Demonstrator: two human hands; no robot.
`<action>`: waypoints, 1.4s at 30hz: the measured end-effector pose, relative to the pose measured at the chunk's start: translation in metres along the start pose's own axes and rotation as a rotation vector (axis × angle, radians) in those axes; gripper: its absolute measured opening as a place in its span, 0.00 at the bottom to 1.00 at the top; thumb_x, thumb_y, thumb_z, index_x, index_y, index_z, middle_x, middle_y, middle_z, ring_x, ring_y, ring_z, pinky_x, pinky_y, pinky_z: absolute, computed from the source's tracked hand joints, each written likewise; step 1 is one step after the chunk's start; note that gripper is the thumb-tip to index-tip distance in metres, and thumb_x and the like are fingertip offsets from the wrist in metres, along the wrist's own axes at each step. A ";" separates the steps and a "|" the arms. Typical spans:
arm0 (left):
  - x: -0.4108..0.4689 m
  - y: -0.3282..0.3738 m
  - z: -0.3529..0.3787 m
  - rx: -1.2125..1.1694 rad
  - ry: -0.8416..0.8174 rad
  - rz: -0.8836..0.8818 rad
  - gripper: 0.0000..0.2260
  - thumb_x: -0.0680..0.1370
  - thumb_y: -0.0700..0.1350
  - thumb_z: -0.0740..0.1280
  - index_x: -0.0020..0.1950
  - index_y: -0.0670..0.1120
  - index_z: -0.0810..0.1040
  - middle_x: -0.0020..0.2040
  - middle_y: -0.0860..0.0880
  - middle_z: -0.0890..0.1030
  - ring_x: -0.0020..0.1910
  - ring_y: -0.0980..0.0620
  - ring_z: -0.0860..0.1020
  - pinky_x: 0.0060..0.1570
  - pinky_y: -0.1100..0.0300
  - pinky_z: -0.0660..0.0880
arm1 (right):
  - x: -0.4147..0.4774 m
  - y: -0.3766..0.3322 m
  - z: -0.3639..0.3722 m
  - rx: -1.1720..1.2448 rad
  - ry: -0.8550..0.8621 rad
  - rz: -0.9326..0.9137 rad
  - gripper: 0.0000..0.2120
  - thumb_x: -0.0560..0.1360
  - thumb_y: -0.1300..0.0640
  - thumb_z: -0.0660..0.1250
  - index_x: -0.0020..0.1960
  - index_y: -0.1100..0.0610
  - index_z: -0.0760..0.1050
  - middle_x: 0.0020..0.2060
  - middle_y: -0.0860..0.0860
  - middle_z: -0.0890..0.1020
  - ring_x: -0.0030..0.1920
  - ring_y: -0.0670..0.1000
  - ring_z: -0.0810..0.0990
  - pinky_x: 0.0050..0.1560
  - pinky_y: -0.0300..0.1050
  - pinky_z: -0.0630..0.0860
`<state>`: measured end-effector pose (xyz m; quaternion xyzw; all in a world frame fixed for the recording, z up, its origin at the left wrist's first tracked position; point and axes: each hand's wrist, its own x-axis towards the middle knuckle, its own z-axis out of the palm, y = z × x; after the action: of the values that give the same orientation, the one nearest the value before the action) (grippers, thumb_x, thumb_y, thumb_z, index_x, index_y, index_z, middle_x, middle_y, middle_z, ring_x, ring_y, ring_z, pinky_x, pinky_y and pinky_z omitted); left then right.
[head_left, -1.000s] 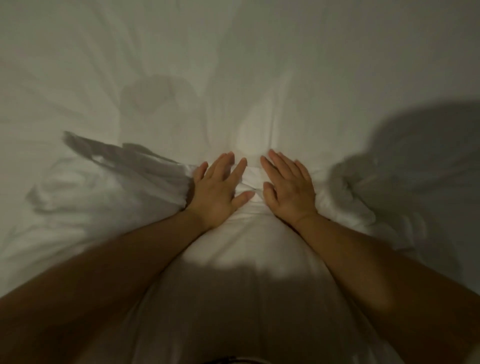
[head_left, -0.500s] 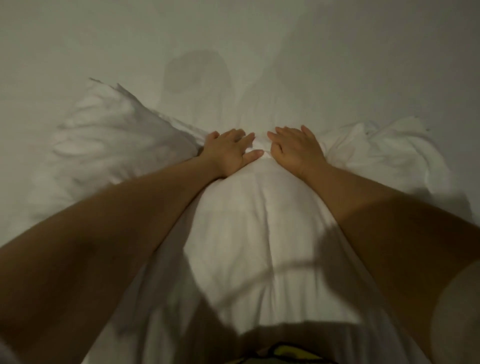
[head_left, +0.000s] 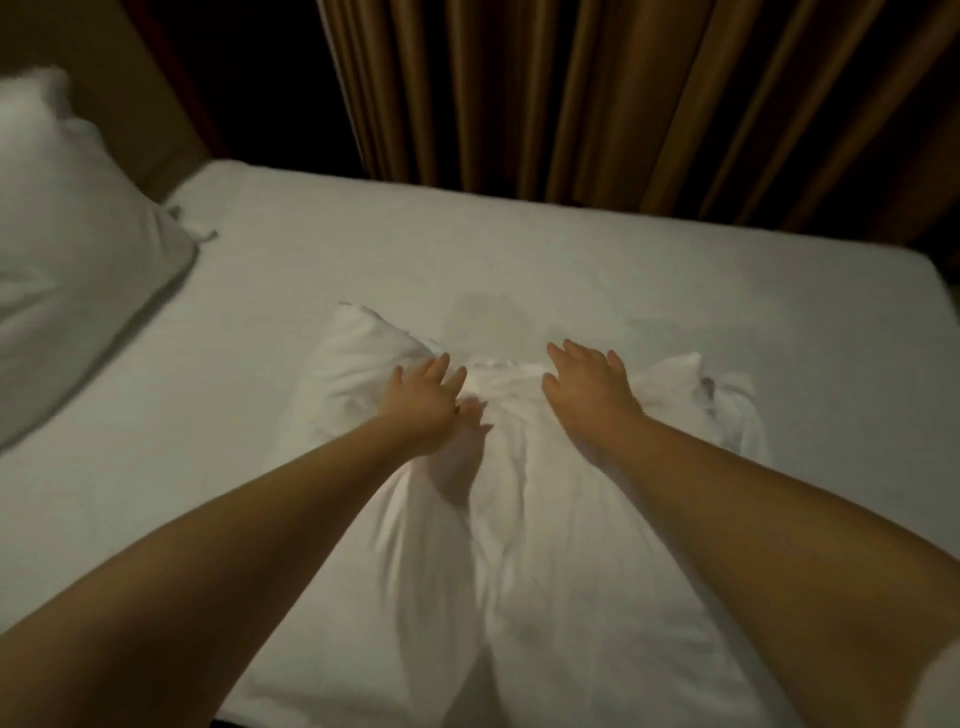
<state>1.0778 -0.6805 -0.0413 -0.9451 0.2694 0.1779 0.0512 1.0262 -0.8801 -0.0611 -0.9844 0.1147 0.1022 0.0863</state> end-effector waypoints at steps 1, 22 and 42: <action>-0.014 -0.006 -0.010 -0.001 0.013 -0.018 0.27 0.82 0.60 0.48 0.78 0.50 0.52 0.79 0.46 0.48 0.77 0.48 0.49 0.73 0.43 0.46 | -0.004 -0.013 -0.017 -0.007 0.019 -0.025 0.24 0.81 0.50 0.49 0.77 0.51 0.56 0.76 0.52 0.59 0.74 0.52 0.58 0.75 0.54 0.47; -0.174 -0.309 -0.107 -0.033 0.414 -0.236 0.19 0.82 0.53 0.51 0.69 0.49 0.70 0.64 0.46 0.76 0.62 0.45 0.74 0.55 0.54 0.70 | -0.019 -0.403 -0.137 -0.023 0.227 -0.308 0.18 0.80 0.55 0.50 0.66 0.54 0.71 0.57 0.54 0.80 0.59 0.56 0.75 0.70 0.53 0.54; -0.264 -0.640 -0.041 -0.164 0.417 -0.756 0.28 0.80 0.55 0.56 0.78 0.53 0.49 0.63 0.45 0.72 0.55 0.45 0.75 0.46 0.53 0.70 | 0.057 -0.726 -0.075 -0.018 0.161 -0.608 0.22 0.79 0.51 0.53 0.73 0.51 0.63 0.64 0.54 0.75 0.61 0.57 0.74 0.61 0.50 0.65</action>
<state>1.2188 -0.0152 0.0930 -0.9938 -0.1059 -0.0273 -0.0181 1.2712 -0.2109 0.1052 -0.9792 -0.1796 -0.0057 0.0946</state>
